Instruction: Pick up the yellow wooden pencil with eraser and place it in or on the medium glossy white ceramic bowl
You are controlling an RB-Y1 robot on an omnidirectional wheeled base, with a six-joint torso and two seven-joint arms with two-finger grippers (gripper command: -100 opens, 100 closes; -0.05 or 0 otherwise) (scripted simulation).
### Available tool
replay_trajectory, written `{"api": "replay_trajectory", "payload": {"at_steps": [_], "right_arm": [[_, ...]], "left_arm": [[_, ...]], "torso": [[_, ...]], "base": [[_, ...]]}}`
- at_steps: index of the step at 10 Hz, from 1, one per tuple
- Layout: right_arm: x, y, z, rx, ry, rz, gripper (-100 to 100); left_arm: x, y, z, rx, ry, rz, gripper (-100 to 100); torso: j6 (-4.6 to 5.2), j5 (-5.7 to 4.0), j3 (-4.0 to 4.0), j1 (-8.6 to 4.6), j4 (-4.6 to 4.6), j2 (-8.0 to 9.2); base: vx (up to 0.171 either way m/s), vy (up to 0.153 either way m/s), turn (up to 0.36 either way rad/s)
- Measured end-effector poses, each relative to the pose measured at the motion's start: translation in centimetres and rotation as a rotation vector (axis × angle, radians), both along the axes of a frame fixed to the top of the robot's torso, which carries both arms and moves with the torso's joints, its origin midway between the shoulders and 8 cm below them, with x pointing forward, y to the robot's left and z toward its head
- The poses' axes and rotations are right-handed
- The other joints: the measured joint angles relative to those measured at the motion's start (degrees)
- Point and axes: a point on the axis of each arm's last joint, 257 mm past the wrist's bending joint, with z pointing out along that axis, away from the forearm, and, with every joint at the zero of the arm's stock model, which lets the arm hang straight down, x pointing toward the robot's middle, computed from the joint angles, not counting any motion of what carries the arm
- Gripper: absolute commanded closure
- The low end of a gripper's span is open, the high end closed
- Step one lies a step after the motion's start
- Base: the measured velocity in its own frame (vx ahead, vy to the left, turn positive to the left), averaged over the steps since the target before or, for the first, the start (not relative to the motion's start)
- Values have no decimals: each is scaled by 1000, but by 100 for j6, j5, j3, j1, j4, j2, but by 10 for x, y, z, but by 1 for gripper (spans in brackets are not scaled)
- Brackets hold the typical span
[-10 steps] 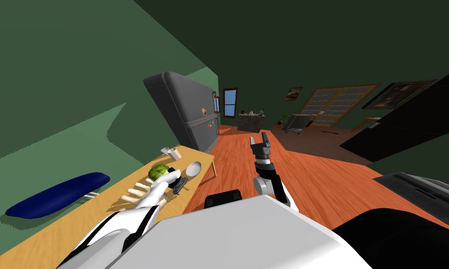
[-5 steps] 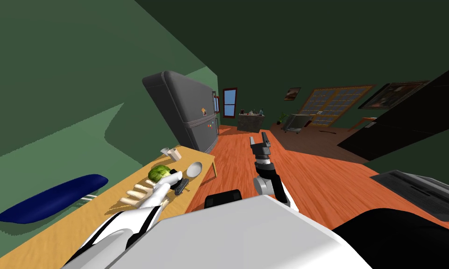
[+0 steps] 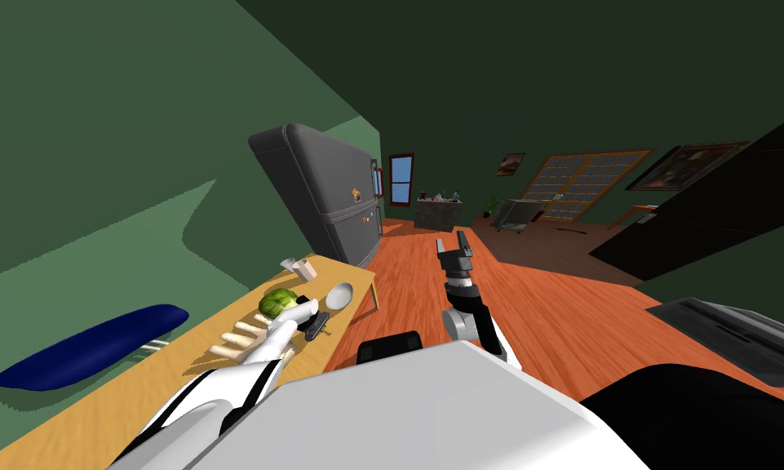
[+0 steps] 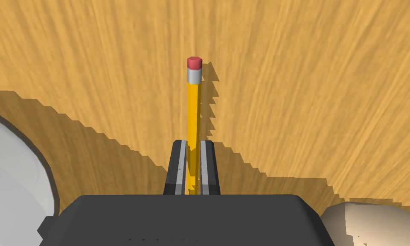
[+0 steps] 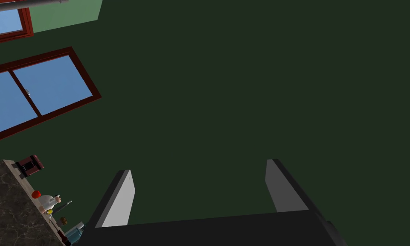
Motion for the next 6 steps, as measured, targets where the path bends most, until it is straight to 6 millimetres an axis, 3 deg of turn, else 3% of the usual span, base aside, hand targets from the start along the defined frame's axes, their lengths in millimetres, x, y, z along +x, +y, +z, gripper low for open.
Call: {"api": "replay_trajectory", "payload": {"at_steps": [3,4,5,6], "right_arm": [[0,0,0,0,0,0,0],[0,0,0,0,0,0,0],[0,0,0,0,0,0,0],[0,0,0,0,0,0,0]], "left_arm": [[10,12,16,0,2,-9,100],[10,12,17,0,3,-11,0],[10,12,17,0,3,-11,100],[25,13,26,-1,-29,0,100]], "torso": [[-1,-7,6,-27,3,11],[-2,-2,4,-15,1,7],[-3,-1,2,-6,0,3],[-5,-4,21,-6,8,38]], "base": [[-21,-55,33],[-2,-6,-1],[-132,-14,63],[-216,-6,37]]}}
